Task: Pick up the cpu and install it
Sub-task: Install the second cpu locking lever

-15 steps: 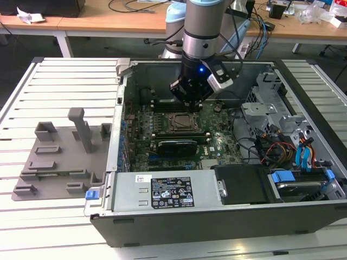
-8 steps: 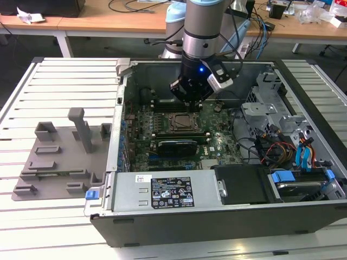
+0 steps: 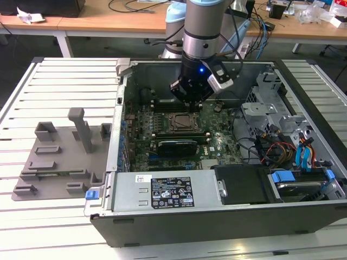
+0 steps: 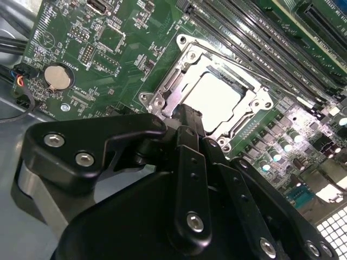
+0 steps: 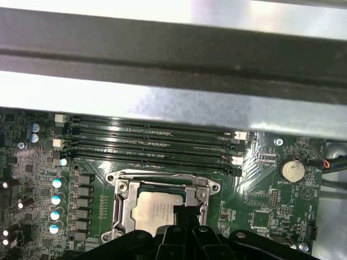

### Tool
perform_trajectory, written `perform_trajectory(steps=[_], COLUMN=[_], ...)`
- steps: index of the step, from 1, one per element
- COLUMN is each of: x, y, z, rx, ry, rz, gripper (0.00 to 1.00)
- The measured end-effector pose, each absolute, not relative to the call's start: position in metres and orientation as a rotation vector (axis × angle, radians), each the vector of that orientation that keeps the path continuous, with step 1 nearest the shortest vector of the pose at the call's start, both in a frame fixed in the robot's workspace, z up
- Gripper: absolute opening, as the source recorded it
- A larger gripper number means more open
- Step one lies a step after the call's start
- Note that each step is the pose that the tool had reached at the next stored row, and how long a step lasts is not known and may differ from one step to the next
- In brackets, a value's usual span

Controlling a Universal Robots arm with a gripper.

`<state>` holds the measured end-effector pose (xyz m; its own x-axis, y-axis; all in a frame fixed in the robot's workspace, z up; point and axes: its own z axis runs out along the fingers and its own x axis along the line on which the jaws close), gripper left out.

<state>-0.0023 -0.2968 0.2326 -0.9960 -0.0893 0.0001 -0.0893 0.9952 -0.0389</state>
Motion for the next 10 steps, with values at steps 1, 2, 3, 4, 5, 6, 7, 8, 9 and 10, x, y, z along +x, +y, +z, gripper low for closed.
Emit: perform_trajectory(steps=[1,2,3,4,5,6,7,8,9,10], x=[-0.002,-0.002,-0.002,-0.002,-0.002,-0.002,-0.002,-0.002,-0.002,-0.002], y=[-0.298,-0.299,-0.300,-0.301,-0.302,-0.304,-0.308,-0.311,-0.314,-0.317], z=[0.233,0.233,0.233,0.233,0.233,0.233,0.233,0.233,0.233,0.233], rx=[-0.140,-0.140,-0.140,-0.140,-0.140,-0.140,-0.140,-0.140,-0.140,-0.140], ry=[3.136,3.136,3.136,3.136,3.136,3.136,3.136,3.136,3.136,3.136], rz=[-0.061,-0.061,-0.061,-0.061,-0.061,-0.061,-0.061,-0.061,-0.061,-0.061], gripper=[0.11,0.11,0.11,0.11,0.11,0.11,0.11,0.11,0.11,0.11])
